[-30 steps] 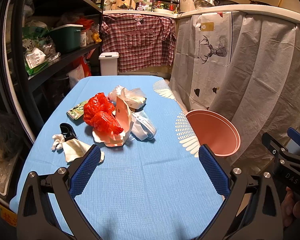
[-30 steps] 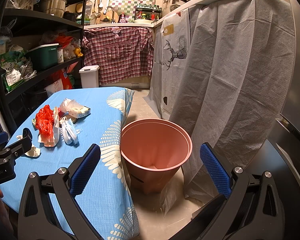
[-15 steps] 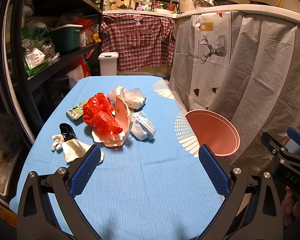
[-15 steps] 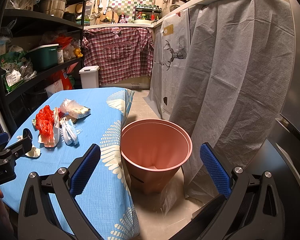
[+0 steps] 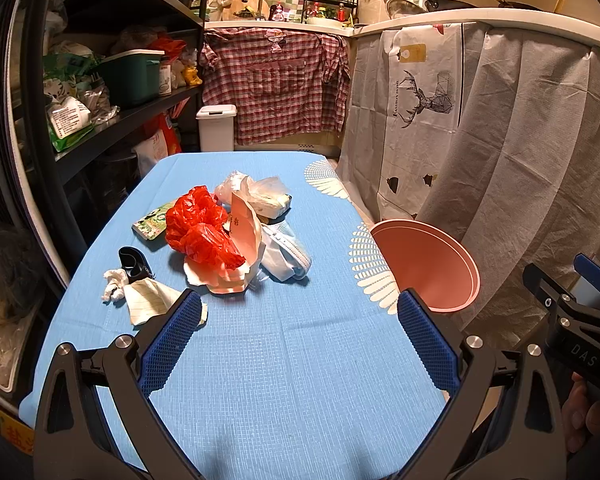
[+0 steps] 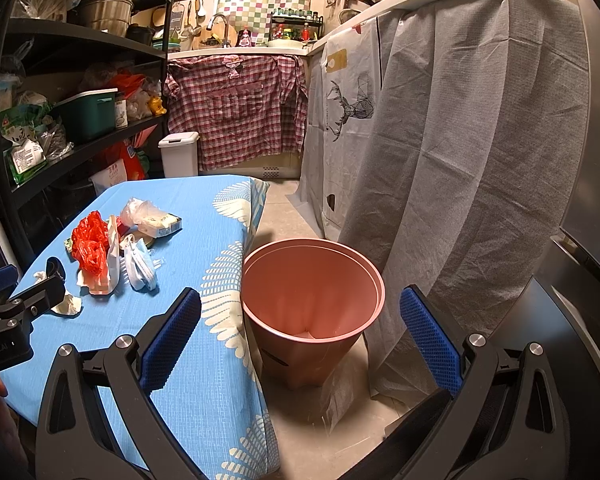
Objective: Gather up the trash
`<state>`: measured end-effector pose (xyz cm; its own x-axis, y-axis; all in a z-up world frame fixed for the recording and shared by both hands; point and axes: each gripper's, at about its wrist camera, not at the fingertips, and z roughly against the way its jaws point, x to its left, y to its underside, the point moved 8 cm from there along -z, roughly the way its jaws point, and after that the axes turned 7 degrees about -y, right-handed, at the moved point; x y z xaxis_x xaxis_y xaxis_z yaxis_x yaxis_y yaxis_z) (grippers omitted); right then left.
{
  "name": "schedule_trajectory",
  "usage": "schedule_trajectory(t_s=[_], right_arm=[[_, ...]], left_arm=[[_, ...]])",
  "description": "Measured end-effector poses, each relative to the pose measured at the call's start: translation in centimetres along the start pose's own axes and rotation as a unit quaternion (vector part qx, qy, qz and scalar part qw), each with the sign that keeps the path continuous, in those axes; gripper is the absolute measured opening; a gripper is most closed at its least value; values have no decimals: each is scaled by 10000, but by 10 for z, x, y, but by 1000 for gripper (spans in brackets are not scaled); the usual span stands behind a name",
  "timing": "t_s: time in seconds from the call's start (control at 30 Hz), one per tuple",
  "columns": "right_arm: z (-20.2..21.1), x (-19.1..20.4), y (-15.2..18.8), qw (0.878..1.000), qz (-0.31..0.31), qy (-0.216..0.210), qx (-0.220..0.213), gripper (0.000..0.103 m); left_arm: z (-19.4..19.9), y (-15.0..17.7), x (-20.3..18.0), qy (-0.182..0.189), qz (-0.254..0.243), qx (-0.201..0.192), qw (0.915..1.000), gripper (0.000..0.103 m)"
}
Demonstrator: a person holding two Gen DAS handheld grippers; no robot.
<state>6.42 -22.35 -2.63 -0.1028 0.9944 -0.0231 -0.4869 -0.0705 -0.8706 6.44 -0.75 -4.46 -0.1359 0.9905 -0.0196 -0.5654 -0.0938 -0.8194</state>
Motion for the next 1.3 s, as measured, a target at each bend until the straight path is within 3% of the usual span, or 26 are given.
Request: schedule_trajectory(t_s=[0.53,0.7,1.07,1.3], right_arm=[[2,2,-3,10000,44,-19,-34,98],[4,6,-7,10000,60,-60,-1,97],[1,28,-22,9991,66,-412,11,54],[-10,57,-46,9945,32,-1042,-126,34]], left_arm=[[1,0,-5,64,-17,-3,10000,94],[7,-3,-6,165,23,12,9999,82],[16,-18,6,104,205,22,9997,48],[14,-41,27,26,249,-39,9997,44]])
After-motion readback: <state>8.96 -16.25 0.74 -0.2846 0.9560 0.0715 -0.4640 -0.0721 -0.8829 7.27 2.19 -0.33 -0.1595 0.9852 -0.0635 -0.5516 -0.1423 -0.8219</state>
